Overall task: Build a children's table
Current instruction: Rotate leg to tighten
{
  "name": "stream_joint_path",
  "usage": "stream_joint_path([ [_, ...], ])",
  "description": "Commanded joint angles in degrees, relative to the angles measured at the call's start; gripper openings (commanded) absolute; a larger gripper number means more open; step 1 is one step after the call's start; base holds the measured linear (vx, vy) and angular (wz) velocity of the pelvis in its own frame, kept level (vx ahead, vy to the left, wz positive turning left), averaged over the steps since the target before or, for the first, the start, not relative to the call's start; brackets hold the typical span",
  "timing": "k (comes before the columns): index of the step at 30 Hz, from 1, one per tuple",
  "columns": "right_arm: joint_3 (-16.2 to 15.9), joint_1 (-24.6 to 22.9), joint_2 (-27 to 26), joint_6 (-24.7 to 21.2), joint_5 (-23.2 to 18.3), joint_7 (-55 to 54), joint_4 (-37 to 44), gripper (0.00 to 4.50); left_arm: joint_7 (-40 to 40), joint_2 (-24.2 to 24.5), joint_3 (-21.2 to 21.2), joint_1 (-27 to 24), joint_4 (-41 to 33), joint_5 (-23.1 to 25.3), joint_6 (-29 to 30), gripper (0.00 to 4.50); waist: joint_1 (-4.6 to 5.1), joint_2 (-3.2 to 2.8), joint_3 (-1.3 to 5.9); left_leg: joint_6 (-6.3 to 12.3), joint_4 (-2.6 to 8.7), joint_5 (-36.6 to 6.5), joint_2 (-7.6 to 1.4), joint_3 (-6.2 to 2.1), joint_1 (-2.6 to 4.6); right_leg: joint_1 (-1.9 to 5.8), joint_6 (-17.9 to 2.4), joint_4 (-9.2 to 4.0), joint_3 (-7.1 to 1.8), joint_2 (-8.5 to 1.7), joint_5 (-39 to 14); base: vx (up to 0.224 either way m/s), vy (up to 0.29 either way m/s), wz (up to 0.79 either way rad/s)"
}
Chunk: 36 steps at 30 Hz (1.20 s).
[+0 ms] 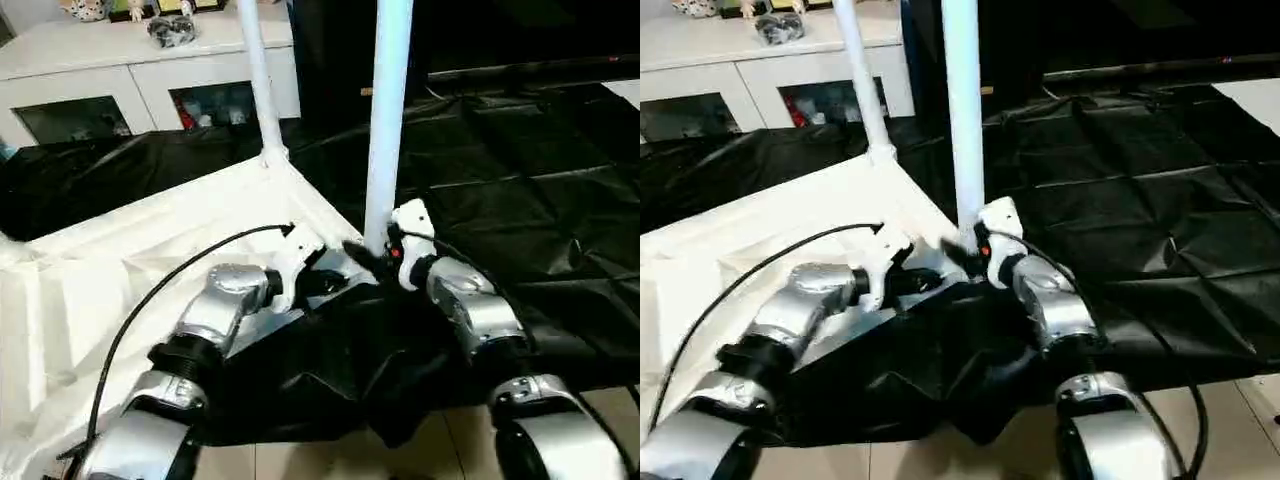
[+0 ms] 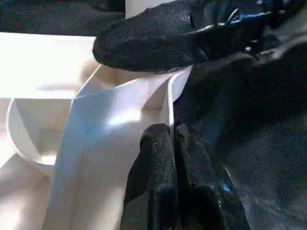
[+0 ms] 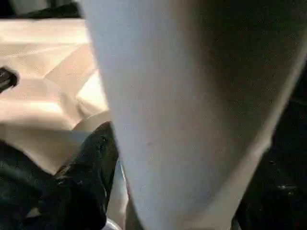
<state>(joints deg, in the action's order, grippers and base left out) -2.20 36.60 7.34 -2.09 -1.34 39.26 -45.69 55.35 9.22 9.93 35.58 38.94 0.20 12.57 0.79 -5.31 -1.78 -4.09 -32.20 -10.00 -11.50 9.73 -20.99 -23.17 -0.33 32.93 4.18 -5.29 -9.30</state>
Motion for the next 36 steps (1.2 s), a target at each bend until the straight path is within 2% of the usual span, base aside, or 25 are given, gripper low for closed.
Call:
stream_joint_path([
  [1,-4.8,-0.8,-1.5,-0.6,2.0,3.8,-3.2,3.17,4.8,-0.4,2.4,0.4,-3.3,-1.4,-1.6,0.0,-0.5,0.37,2.98,4.88,3.25,-16.3,-0.85,0.17,-0.22,3.15,-13.8,-4.11,-1.41,-2.29,-15.3,0.0,0.0,0.0],
  [4,-6.9,-2.3,2.9,-1.8,0.3,17.9,0.4,3.17,9.3,2.0,2.5,0.8,-3.6,-2.1,-1.5,0.0,-0.97,0.46,2.94,5.05,3.26,-17.1,-0.92,0.23,-0.08,3.35,-14.0,-3.95,-1.25,-2.08,-15.3,0.0,0.0,0.0],
  [6,-8.2,-3.3,4.2,-2.7,-0.8,22.9,2.7,3.17,10.1,2.5,2.5,1.0,-3.3,-2.2,-1.7,0.0,-1.5,0.65,2.93,5.69,3.17,-16.7,-1.03,0.38,-0.09,3.36,-14.1,-3.96,-1.44,-2.15,-14.9,0.0,0.0,0.0],
  [8,-10.0,-4.7,5.7,-4.4,-2.1,28.5,5.9,3.17,10.9,3.0,2.4,1.3,-2.8,-2.3,-1.9,0.0,-2.28,0.6,2.88,6.15,3.17,-15.8,-1.15,0.39,0.05,3.33,-14.1,-3.9,-1.51,-2.15,-14.1,0.0,0.0,0.0],
  [11,-13.3,-6.6,8.2,-6.2,-3.1,35.8,9.9,3.17,12.0,3.7,2.4,2.0,-1.4,-2.3,-2.5,0.0,-3.25,0.66,2.94,5.61,3.16,-15.6,-1.26,0.44,0.37,3.11,-13.7,-4.02,-1.62,-2.31,-15.7,0.0,0.0,0.0],
  [14,-14.4,-7.1,8.8,-6.7,-3.4,38.2,11.1,3.17,12.7,4.1,2.3,2.7,-0.2,-2.3,-3.0,0.0,-3.6,0.67,2.92,5.17,3.23,-15.4,-1.26,0.39,0.22,3.16,-13.6,-3.9,-1.66,-2.34,-15.5,0.0,0.0,0.0],
  [17,-13.8,-7.0,8.4,-7.5,-3.1,38.2,11.1,2.9,13.0,4.3,2.2,3.1,0.4,-2.2,-3.2,0.0,-3.77,0.77,2.95,4.46,3.27,-15.2,-1.16,0.34,0.22,3.15,-12.9,-3.96,-1.66,-2.35,-16.6,0.0,0.0,0.0],
  [23,-13.6,-7.6,8.2,-10.4,-4.2,38.2,13.2,2.56,13.7,4.2,2.5,2.9,-0.1,-2.4,-3.2,0.0,-3.93,0.68,3.1,4.59,3.15,-13.7,-1.13,0.32,0.16,3.24,-13.1,-3.76,-1.62,-2.3,-14.8,0.0,0.0,0.0],
  [29,-11.4,-7.7,6.2,-9.7,-4.4,33.7,12.1,2.5,11.8,3.8,2.4,2.4,-0.3,-2.3,-3.0,0.0,-3.89,0.64,3.01,4.08,3.23,-14.7,-1.12,0.3,0.18,3.18,-12.7,-3.93,-1.59,-2.31,-16.3,0.0,0.0,0.0],
  [30,-8.4,-6.6,3.1,-8.2,-3.2,24.0,7.9,2.5,8.0,2.5,1.8,2.4,0.1,-1.7,-2.4,0.0,-3.85,0.76,3.02,3.93,3.24,-14.8,-1.11,0.31,0.17,3.18,-12.5,-3.98,-1.61,-2.36,-16.8,0.0,0.0,0.0],
  [31,-7.7,-6.2,2.3,-7.8,-2.9,21.3,6.7,2.5,6.9,2.1,1.6,2.4,0.2,-1.6,-2.2,0.0,-3.61,0.43,2.82,3.03,3.41,-15.7,-1.13,0.22,0.25,2.83,-12.3,-4.11,-1.65,-2.59,-18.5,0.0,0.0,0.0],
  [32,-6.9,-5.8,1.3,-7.2,-2.4,17.8,5.2,2.49,5.3,1.6,1.3,2.5,0.3,-1.4,-2.0,0.0,-3.35,0.6,2.8,2.44,3.5,-16.1,-1.06,0.11,0.19,2.95,-11.9,-4.15,-1.56,-2.58,-19.6,0.0,0.0,0.0],
  [33,-4.4,-4.5,-1.4,-6.7,-1.6,8.5,1.4,2.49,0.6,-0.2,0.4,2.9,1.0,-1.0,-1.4,0.0,-2.61,0.68,2.65,1.5,3.56,-17.9,-0.87,0.07,0.42,2.73,-10.7,-4.44,-1.52,-2.44,-22.8,0.0,0.0,0.0],
  [35,-3.4,-3.9,-2.4,-6.8,-1.5,4.9,-0.1,2.49,-1.2,-1.1,-0.1,3.1,1.4,-1.0,-1.2,0.0,-2.08,0.56,2.53,1.08,3.66,-19.1,-0.67,-0.13,0.44,2.79,-10.0,-4.62,-1.32,-2.39,-25.4,0.0,0.0,0.0],
  [36,-2.2,-3.2,-3.6,-7.2,-1.7,1.1,-1.6,2.48,-3.1,-2.1,-0.4,3.3,1.7,-1.0,-1.0,0.0,-1.79,0.64,2.49,1.17,3.55,-19.6,-0.57,-0.03,0.53,2.54,-9.2,-4.93,-1.4,-2.32,-26.7,0.0,0.0,0.0],
])
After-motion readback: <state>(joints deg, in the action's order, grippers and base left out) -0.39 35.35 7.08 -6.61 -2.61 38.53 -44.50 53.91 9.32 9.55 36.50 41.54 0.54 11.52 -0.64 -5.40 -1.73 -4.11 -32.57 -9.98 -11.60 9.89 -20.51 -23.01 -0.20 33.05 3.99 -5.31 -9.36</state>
